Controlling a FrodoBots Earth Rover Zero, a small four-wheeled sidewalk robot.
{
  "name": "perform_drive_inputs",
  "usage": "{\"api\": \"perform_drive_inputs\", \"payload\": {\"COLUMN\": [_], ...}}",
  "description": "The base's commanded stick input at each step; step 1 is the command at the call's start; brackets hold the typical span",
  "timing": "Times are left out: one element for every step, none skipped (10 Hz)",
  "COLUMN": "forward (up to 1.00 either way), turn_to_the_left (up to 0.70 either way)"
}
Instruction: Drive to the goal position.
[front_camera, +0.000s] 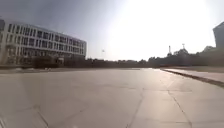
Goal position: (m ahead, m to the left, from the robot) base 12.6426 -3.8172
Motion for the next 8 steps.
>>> {"api": "perform_drive_inputs", "payload": {"forward": [0.70,0.70,0.70,0.70,0.70,0.70,0.70,0.70], "turn_to_the_left": [0.00,0.00,0.00,0.00,0.00,0.00,0.00,0.00]}}
